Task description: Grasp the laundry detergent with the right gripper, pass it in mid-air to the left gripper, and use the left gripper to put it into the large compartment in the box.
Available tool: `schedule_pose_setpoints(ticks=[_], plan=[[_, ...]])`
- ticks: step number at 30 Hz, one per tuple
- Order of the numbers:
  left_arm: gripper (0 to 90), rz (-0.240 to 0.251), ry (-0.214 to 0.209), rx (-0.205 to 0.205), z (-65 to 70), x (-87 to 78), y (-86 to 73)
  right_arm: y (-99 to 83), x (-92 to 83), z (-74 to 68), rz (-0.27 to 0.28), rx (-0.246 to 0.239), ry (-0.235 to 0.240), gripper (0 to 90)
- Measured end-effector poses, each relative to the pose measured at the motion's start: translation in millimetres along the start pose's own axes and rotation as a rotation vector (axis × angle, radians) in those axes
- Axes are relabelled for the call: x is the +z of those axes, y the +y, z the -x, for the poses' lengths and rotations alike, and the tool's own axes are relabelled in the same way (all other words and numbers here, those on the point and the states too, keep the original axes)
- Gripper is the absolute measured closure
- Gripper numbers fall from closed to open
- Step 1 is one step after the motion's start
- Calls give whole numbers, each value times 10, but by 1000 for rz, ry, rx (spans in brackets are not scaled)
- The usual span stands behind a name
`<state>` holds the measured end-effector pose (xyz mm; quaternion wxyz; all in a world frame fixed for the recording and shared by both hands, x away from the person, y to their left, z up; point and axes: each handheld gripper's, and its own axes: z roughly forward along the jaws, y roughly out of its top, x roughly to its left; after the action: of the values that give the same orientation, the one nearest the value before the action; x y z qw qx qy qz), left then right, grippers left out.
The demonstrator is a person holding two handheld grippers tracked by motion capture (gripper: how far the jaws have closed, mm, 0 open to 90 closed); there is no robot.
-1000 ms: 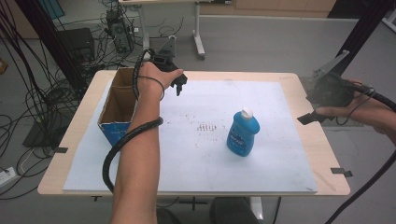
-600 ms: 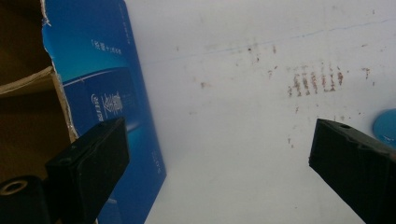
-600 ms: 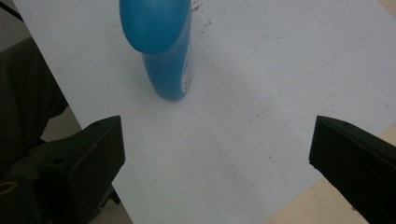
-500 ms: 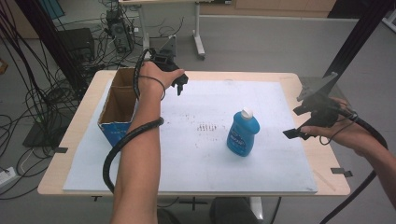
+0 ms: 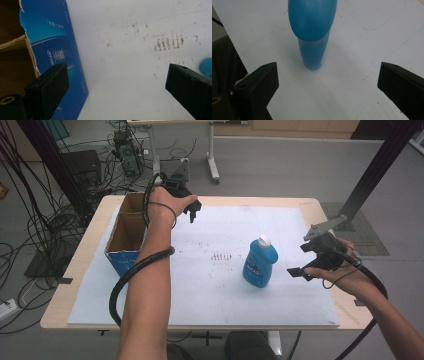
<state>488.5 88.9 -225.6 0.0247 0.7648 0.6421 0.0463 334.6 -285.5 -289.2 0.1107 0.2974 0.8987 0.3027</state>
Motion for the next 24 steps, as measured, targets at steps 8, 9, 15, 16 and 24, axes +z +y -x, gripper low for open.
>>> schedule_pose_setpoints(ticks=[8, 9, 15, 16, 24], plan=[[56, -2, 4, -4, -22, 4, 0, -39, 155, -50, 39, 24, -10, 30], [56, -3, 4, -2, -26, 6, 0, -42, 177, -57, 44, 27, -10, 30], [56, -11, 7, -2, -42, 41, -21, -34, 312, -127, 70, 24, -23, 30], [56, -12, 8, -2, -49, 46, -25, -34, 334, -136, 73, 22, -24, 30], [56, -5, -13, -8, -68, 68, -33, -28, 524, -219, 108, 36, -54, 29]])
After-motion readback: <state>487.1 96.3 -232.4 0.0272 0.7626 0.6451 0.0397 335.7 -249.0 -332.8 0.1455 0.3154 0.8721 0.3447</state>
